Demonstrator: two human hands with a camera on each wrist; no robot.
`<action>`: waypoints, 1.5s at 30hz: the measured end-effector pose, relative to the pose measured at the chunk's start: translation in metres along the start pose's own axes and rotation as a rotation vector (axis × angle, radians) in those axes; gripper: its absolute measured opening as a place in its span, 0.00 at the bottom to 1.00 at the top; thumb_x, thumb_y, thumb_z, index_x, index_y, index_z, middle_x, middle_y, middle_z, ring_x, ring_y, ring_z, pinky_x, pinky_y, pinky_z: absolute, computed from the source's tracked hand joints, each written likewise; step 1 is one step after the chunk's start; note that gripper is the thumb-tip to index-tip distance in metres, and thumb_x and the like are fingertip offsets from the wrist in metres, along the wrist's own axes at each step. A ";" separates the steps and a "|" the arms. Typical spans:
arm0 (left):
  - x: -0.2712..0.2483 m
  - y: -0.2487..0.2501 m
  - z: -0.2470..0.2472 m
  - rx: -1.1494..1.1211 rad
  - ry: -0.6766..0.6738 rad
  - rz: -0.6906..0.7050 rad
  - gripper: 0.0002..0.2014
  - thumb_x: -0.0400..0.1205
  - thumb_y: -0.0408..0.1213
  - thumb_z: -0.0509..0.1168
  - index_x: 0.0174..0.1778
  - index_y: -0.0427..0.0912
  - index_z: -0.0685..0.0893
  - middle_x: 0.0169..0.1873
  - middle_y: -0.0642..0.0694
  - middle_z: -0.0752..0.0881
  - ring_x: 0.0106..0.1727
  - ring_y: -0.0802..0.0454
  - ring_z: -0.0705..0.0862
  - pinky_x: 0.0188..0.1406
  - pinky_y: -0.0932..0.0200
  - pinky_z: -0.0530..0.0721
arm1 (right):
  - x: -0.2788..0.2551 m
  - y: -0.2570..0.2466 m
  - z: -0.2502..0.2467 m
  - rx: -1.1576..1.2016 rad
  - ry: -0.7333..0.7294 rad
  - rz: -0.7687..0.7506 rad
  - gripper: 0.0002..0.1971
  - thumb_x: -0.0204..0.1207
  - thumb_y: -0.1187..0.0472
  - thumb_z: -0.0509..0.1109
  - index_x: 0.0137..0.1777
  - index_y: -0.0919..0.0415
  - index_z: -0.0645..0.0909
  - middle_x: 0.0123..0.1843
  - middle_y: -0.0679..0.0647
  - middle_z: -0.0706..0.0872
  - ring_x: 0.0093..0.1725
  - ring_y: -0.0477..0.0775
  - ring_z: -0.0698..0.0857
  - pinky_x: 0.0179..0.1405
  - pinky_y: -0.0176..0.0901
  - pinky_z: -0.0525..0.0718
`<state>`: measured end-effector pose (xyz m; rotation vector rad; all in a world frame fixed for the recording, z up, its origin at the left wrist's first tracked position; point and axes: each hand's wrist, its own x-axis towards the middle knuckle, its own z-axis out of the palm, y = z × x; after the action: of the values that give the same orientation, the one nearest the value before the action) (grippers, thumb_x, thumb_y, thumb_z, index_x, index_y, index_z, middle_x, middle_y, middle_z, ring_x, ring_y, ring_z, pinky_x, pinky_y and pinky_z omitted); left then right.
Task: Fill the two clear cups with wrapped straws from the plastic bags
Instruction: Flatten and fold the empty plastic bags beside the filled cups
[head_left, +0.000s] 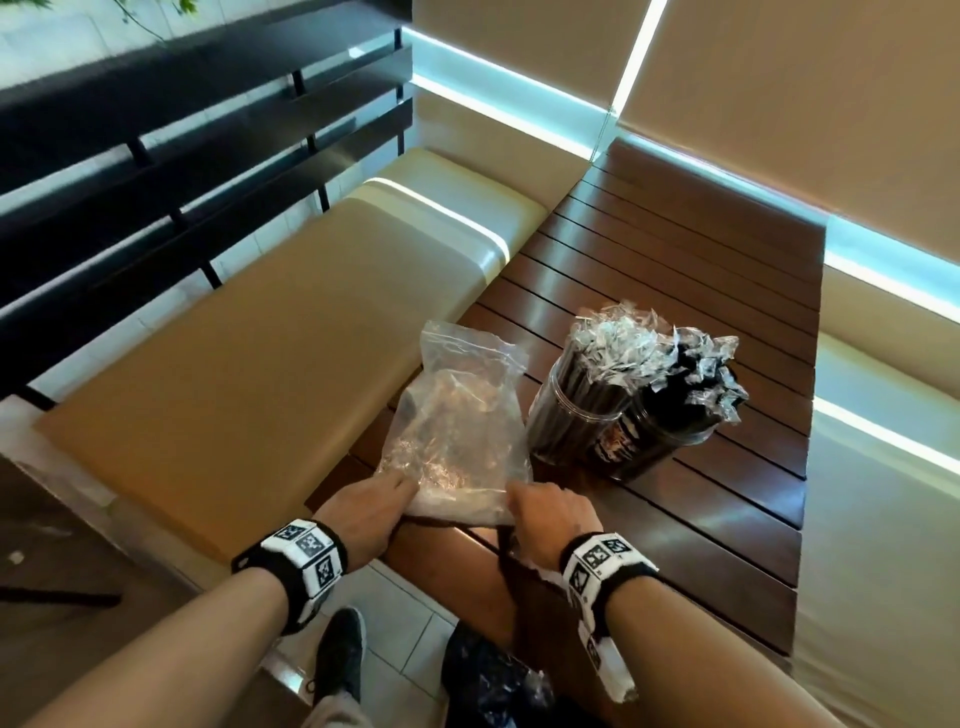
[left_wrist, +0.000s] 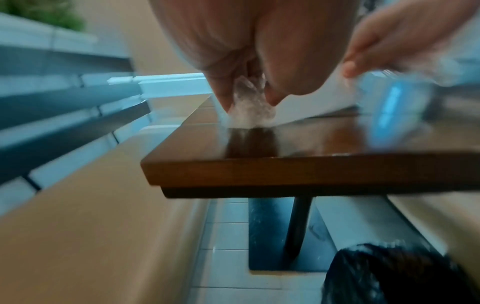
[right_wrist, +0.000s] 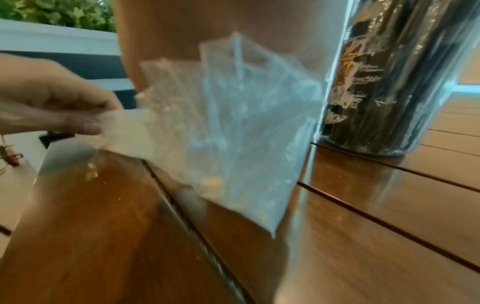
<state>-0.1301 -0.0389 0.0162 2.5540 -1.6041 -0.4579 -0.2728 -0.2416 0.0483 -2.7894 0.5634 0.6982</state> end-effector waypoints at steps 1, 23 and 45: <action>-0.001 -0.002 0.002 -0.054 0.001 -0.065 0.20 0.75 0.28 0.65 0.61 0.49 0.78 0.53 0.50 0.82 0.50 0.49 0.84 0.48 0.59 0.80 | 0.001 0.000 -0.001 -0.003 -0.035 0.023 0.16 0.74 0.53 0.70 0.60 0.50 0.75 0.59 0.57 0.86 0.59 0.66 0.86 0.55 0.56 0.83; 0.015 -0.005 0.001 0.348 0.160 0.228 0.12 0.67 0.45 0.75 0.44 0.50 0.86 0.45 0.47 0.83 0.43 0.46 0.83 0.45 0.49 0.84 | -0.012 -0.020 0.029 0.003 0.108 -0.053 0.14 0.77 0.56 0.65 0.61 0.52 0.79 0.64 0.51 0.75 0.52 0.64 0.86 0.43 0.52 0.82; 0.025 -0.003 0.000 0.152 0.068 -0.205 0.14 0.78 0.43 0.70 0.57 0.49 0.77 0.49 0.47 0.76 0.44 0.48 0.80 0.39 0.53 0.77 | -0.016 -0.015 0.025 -0.220 0.082 -0.212 0.18 0.83 0.44 0.58 0.66 0.53 0.73 0.62 0.52 0.78 0.49 0.63 0.86 0.40 0.51 0.80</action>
<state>-0.1178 -0.0600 0.0102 2.8292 -1.4121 -0.2707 -0.2902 -0.2159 0.0367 -3.0331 0.2085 0.6367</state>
